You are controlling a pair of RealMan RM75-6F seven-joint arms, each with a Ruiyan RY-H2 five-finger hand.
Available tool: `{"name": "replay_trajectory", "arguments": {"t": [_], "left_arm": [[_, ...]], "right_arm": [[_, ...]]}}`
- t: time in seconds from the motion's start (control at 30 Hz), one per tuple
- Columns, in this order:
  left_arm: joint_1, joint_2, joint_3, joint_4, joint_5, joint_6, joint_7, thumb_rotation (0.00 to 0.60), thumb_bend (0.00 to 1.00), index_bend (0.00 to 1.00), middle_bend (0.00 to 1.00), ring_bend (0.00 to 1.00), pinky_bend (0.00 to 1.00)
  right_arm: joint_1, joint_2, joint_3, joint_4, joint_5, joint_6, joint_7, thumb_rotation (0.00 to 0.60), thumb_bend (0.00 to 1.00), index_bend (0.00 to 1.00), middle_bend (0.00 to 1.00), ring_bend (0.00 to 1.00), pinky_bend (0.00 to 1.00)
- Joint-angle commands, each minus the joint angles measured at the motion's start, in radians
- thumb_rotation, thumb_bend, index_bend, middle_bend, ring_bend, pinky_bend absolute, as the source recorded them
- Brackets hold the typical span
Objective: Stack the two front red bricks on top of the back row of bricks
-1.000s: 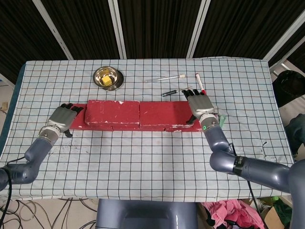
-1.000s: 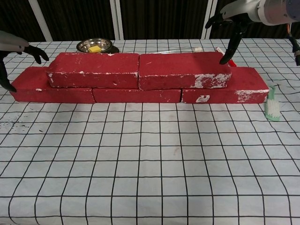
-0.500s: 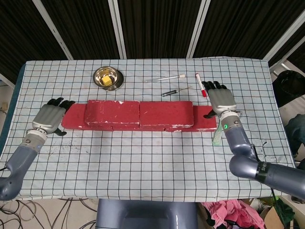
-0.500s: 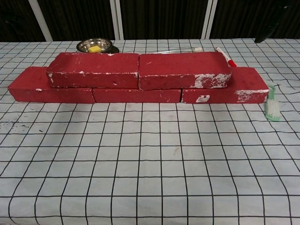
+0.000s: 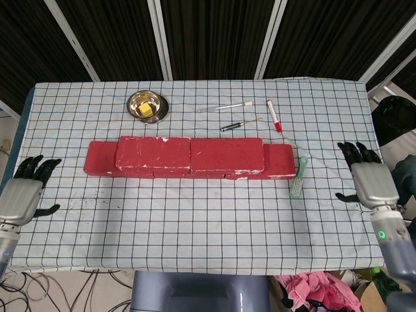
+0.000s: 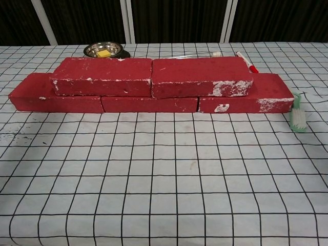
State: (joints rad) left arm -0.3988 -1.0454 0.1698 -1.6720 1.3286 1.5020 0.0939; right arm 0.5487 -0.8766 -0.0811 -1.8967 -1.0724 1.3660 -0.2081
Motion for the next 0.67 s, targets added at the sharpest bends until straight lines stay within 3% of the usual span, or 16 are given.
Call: {"name": "replay_trajectory", "arguments": {"t": [0.03,0.23,0.67], "left_arm": [[0.107,-0.041,0.043,0.074,0.063,0.086,-0.053,0.600,0.10,0.11,0.13,0.00,0.05],[0.207,-0.036,0.072,0.070,0.093,0.120,-0.060,0.600,0.10,0.10,0.13,0.00,0.04],[0.268,-0.004,0.071,0.019,0.215,0.154,-0.055,0.600,0.10,0.08,0.11,0.00,0.02]], "right_arm": [[-0.206,-0.030,-0.109,-0.016,-0.188,0.203,0.012,0.600,0.00,0.02,0.05,0.00,0.11],[-0.340,-0.130,-0.135,0.023,-0.298,0.320,-0.075,0.600,0.00,0.01,0.05,0.00,0.11],[-0.443,-0.251,-0.092,0.175,-0.327,0.335,-0.059,0.600,0.00,0.00,0.05,0.00,0.11]]}}
